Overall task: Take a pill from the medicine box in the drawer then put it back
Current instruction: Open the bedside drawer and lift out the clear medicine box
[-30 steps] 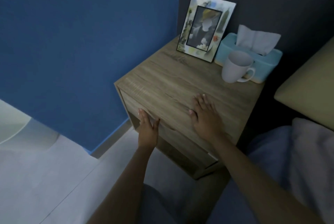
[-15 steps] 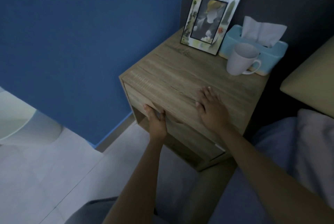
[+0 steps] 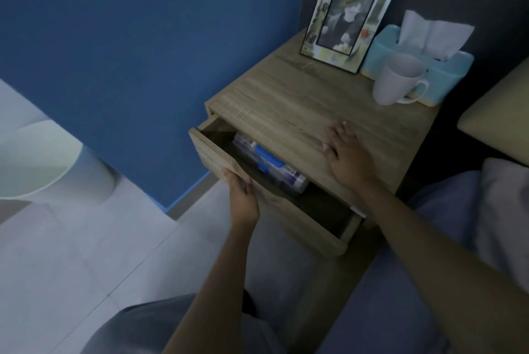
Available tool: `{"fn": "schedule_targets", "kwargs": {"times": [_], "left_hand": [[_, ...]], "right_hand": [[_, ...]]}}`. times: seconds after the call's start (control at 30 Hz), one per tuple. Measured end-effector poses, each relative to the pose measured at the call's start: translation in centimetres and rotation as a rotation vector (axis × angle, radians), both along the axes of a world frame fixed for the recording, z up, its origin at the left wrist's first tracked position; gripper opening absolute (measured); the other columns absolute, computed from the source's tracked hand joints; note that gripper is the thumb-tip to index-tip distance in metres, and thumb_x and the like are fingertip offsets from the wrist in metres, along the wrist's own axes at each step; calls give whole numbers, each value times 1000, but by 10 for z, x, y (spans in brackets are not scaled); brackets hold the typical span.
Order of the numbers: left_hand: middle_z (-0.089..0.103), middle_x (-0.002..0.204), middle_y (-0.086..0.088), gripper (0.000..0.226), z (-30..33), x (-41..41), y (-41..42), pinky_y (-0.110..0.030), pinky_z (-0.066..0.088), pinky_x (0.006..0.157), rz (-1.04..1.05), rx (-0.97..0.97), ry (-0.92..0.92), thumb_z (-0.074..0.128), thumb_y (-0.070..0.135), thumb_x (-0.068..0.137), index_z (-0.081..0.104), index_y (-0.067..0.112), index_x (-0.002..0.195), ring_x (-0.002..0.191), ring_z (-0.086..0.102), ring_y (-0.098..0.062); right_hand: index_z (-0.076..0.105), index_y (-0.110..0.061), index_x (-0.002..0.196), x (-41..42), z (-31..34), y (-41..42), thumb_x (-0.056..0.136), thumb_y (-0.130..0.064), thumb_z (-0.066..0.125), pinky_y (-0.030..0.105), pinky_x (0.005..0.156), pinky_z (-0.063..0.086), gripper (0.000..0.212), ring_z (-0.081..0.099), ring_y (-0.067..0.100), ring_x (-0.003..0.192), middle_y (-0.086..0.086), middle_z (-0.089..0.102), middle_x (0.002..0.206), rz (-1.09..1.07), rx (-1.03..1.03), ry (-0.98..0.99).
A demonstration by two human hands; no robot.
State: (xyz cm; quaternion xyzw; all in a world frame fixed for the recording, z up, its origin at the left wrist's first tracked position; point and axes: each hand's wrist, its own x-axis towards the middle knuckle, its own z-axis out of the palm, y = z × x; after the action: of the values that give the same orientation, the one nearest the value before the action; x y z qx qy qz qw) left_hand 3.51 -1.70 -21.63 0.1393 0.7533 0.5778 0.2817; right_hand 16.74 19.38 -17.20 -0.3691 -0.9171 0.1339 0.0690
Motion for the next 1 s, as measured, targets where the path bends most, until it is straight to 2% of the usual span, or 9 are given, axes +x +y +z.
{"fn": "schedule_targets", "kwargs": {"times": [0.07,0.27,0.4,0.57,0.63,0.7,0.83,0.9,1.0], "left_hand": [[17,162,-4,64,-4,3,-14,-36,21,115,34,-18,3,32,30,102,-6,28,154,146,24,-28],[17,162,-2,61,-5,11,-53,-25,18,109,126,-56,116,30,26,102,-1,22,155,146,22,-24],[12,159,11,66,2,16,-72,-26,18,110,226,-37,154,34,21,102,-5,24,154,138,16,-5],[7,163,7,67,24,3,-74,-31,17,121,407,17,287,37,37,100,3,20,155,149,10,-7],[13,163,4,63,37,-6,-65,-26,16,120,364,53,415,37,38,100,12,19,154,148,12,-5],[19,162,1,59,48,-15,-50,-22,18,115,271,42,454,34,44,99,20,24,152,148,16,-8],[37,154,-6,58,54,-51,-20,-38,28,115,-7,-123,445,30,54,97,36,23,146,143,33,-20],[56,134,-12,55,52,-73,-12,-48,42,107,-158,-238,434,30,55,96,49,17,132,125,53,-25],[64,112,-10,52,45,-101,-3,-47,51,93,-307,-398,402,29,56,96,54,18,120,101,62,-22]], "right_hand": [[26,-14,151,0,0,0,101,-37,25,37,119,7,55,10,20,151,5,21,162,-7,2,0],[26,-12,151,-1,2,-1,102,-35,26,39,120,9,54,11,21,151,7,21,162,-13,-15,7],[28,-11,150,-2,3,-2,103,-34,28,39,120,10,53,11,22,150,7,21,161,-17,-7,9],[26,-12,151,-1,3,-1,103,-35,27,40,121,10,53,10,21,151,6,19,162,-21,-19,11],[25,-13,152,0,2,-2,103,-35,27,40,121,12,53,11,21,150,6,20,162,-18,-19,15],[25,-13,152,0,3,-3,103,-35,28,40,121,12,53,10,21,151,6,19,162,-20,-25,11],[27,-6,150,1,14,-16,103,-33,32,42,121,16,55,13,24,150,14,21,161,-73,-14,102],[31,-3,148,4,21,-44,103,-34,33,42,120,20,55,16,22,149,17,25,158,-116,29,255],[30,-15,148,1,21,-116,100,-45,28,33,117,21,57,13,8,147,4,26,158,-161,-67,415]]}}
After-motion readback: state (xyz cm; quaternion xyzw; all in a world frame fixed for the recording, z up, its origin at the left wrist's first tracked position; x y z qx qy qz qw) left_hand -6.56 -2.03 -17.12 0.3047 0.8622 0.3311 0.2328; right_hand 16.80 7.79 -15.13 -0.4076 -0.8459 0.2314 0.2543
